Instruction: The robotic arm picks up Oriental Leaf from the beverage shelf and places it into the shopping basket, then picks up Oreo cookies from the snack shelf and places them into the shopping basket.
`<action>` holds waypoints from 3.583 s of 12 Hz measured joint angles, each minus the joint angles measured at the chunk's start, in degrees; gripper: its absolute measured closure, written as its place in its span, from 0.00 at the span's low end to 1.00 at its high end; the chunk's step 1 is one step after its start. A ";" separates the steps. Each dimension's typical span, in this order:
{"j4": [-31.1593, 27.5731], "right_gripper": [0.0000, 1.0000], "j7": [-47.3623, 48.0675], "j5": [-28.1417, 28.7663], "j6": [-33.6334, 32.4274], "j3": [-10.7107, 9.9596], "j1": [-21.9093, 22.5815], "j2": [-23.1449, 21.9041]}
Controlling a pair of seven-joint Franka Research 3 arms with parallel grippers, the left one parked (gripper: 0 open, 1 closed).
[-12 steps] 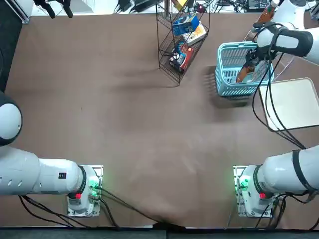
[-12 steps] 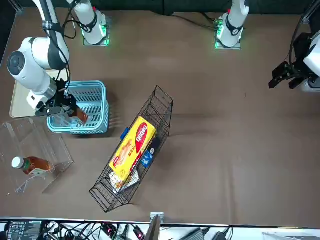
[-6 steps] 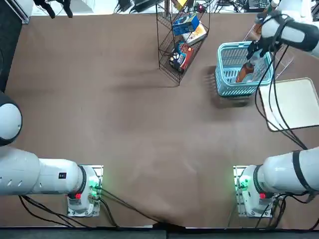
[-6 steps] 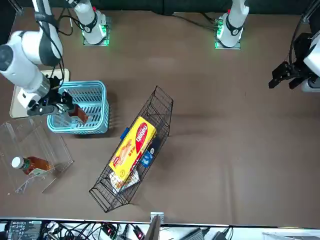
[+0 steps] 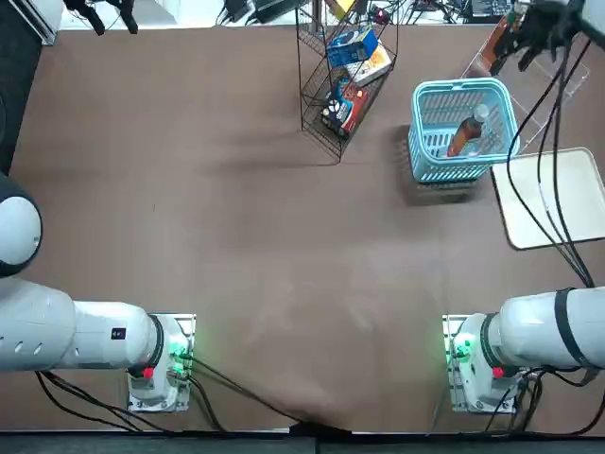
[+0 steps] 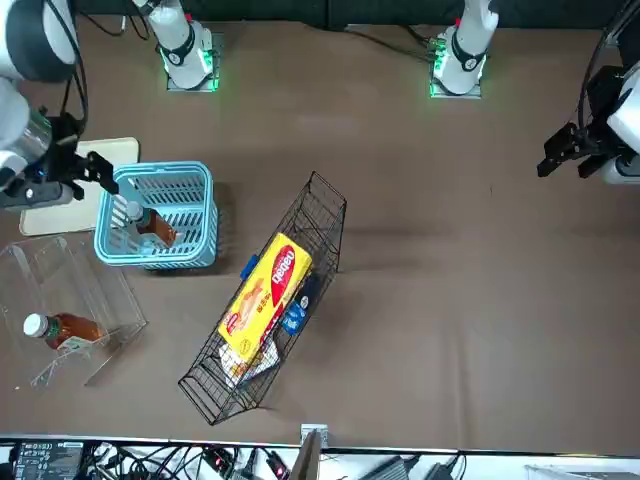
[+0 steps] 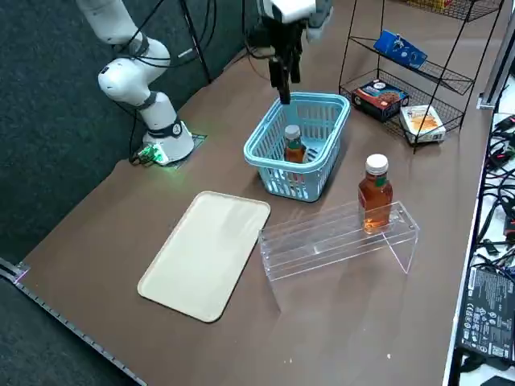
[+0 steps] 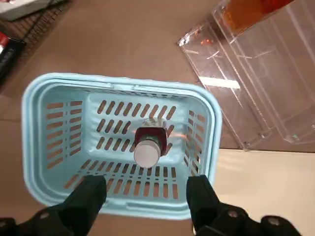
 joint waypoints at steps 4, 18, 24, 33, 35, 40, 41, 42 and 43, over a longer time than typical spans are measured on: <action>4.64 0.00 -0.11 0.00 -3.19 0.47 0.37 -0.85; 6.39 0.00 -28.59 22.11 -1.78 0.47 4.91 0.04; -2.63 0.00 -53.92 43.04 8.24 0.06 3.86 0.76; -12.04 0.00 -72.83 58.26 24.99 0.83 8.22 0.68; -13.14 0.00 -72.92 59.72 28.60 0.94 10.84 0.60; -14.78 0.00 -78.88 67.12 30.89 0.96 13.10 0.78; -14.93 0.00 -79.94 67.98 30.93 0.88 13.08 0.98; -14.95 0.00 -80.45 68.47 31.05 0.87 13.10 1.29; -14.95 0.00 -80.90 69.21 32.72 0.87 13.90 1.96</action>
